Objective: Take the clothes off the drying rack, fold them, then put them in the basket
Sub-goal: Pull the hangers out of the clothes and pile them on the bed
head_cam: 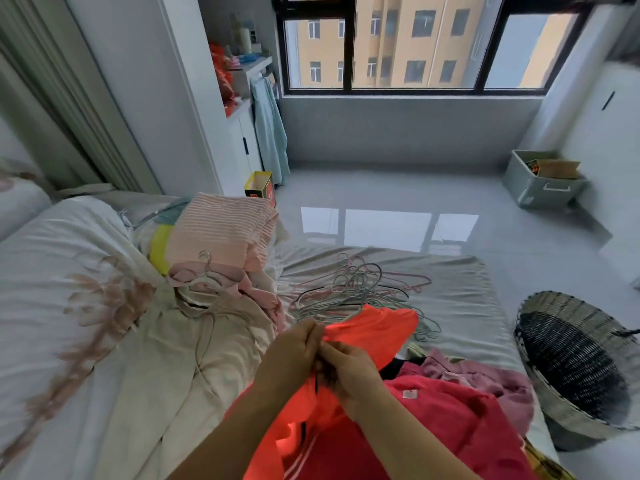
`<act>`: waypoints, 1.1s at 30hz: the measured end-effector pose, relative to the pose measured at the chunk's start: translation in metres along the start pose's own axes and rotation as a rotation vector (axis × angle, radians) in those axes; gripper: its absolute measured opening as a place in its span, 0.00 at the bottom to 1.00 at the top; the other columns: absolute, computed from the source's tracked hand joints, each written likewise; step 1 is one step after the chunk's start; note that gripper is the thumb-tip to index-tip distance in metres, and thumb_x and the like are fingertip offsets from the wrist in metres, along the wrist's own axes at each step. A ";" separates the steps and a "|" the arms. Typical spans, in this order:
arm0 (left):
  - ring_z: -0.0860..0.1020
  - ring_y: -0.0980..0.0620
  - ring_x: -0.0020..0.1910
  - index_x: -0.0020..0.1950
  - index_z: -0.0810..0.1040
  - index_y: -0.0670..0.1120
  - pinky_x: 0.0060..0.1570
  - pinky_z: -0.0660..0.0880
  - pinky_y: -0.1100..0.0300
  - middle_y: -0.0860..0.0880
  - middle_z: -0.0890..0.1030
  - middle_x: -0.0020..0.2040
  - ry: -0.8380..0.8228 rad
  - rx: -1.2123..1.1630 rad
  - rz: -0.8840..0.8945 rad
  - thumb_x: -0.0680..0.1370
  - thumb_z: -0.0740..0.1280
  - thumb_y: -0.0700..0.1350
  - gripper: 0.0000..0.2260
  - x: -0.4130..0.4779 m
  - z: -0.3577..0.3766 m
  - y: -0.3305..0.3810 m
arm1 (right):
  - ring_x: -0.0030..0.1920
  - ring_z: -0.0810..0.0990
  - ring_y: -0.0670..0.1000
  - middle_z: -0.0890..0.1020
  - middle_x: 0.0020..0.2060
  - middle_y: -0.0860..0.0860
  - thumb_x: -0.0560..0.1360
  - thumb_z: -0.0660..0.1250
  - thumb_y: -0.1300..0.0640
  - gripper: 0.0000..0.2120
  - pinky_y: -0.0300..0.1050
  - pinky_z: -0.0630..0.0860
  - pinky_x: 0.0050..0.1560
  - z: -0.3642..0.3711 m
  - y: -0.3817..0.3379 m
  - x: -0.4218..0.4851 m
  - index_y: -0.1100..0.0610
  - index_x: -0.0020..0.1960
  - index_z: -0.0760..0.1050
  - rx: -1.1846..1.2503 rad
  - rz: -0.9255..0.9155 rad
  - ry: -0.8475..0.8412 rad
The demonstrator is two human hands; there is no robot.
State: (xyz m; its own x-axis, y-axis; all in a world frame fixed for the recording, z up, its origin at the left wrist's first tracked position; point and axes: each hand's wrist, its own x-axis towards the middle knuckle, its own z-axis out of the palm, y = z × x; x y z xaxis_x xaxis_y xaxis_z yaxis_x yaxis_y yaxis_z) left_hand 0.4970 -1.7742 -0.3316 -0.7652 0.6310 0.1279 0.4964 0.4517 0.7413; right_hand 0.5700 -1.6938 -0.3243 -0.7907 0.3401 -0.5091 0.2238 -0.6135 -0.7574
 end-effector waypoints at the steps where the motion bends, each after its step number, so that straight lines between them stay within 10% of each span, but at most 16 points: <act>1: 0.76 0.44 0.37 0.43 0.75 0.41 0.37 0.64 0.57 0.48 0.76 0.32 0.025 0.028 0.013 0.73 0.53 0.58 0.22 0.004 -0.002 -0.002 | 0.20 0.71 0.42 0.75 0.20 0.48 0.78 0.62 0.64 0.11 0.33 0.67 0.23 0.002 -0.001 0.000 0.61 0.36 0.73 -0.081 -0.019 0.008; 8: 0.79 0.39 0.37 0.34 0.63 0.52 0.36 0.69 0.52 0.38 0.80 0.36 0.123 0.190 0.100 0.74 0.53 0.54 0.11 0.013 -0.016 -0.013 | 0.18 0.67 0.41 0.72 0.19 0.47 0.78 0.63 0.62 0.15 0.33 0.63 0.21 0.024 0.000 0.003 0.59 0.32 0.70 -0.256 -0.061 0.064; 12: 0.78 0.45 0.26 0.35 0.73 0.44 0.27 0.67 0.57 0.43 0.78 0.28 0.141 0.251 0.175 0.75 0.58 0.50 0.13 0.019 -0.027 -0.019 | 0.21 0.65 0.44 0.68 0.26 0.52 0.78 0.61 0.61 0.15 0.34 0.61 0.21 0.040 -0.002 0.006 0.57 0.33 0.67 -0.387 -0.087 0.121; 17: 0.78 0.38 0.41 0.40 0.76 0.39 0.39 0.66 0.51 0.35 0.79 0.40 0.127 0.101 0.100 0.77 0.55 0.55 0.21 0.026 -0.041 -0.030 | 0.16 0.61 0.41 0.64 0.25 0.51 0.78 0.59 0.64 0.16 0.33 0.58 0.20 0.057 -0.005 0.012 0.56 0.32 0.64 -0.349 -0.119 0.077; 23: 0.72 0.61 0.31 0.34 0.70 0.51 0.39 0.68 0.59 0.55 0.74 0.29 -0.093 -0.269 0.047 0.70 0.53 0.66 0.20 0.019 -0.053 -0.069 | 0.23 0.66 0.43 0.71 0.25 0.49 0.78 0.59 0.65 0.13 0.36 0.63 0.29 0.068 0.014 0.019 0.57 0.36 0.69 -0.241 -0.158 -0.003; 28: 0.69 0.60 0.36 0.33 0.74 0.50 0.40 0.64 0.63 0.59 0.72 0.34 0.126 -0.111 0.232 0.78 0.54 0.62 0.22 0.015 -0.055 -0.093 | 0.23 0.68 0.42 0.72 0.26 0.49 0.79 0.58 0.65 0.14 0.34 0.66 0.29 0.077 0.027 0.027 0.57 0.35 0.68 -0.308 -0.189 -0.028; 33: 0.70 0.63 0.30 0.34 0.70 0.49 0.35 0.66 0.68 0.58 0.73 0.27 -0.282 -0.356 -0.062 0.79 0.62 0.47 0.14 0.004 -0.063 -0.098 | 0.21 0.67 0.42 0.72 0.22 0.47 0.79 0.57 0.66 0.13 0.34 0.63 0.25 0.073 0.051 0.032 0.58 0.36 0.68 -0.345 -0.084 -0.017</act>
State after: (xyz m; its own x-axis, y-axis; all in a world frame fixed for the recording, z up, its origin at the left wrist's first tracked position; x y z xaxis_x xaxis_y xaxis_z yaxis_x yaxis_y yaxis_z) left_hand 0.4199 -1.8557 -0.3626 -0.6228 0.7790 -0.0721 0.2436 0.2806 0.9284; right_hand 0.5145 -1.7668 -0.3493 -0.8233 0.3656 -0.4341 0.3340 -0.3062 -0.8914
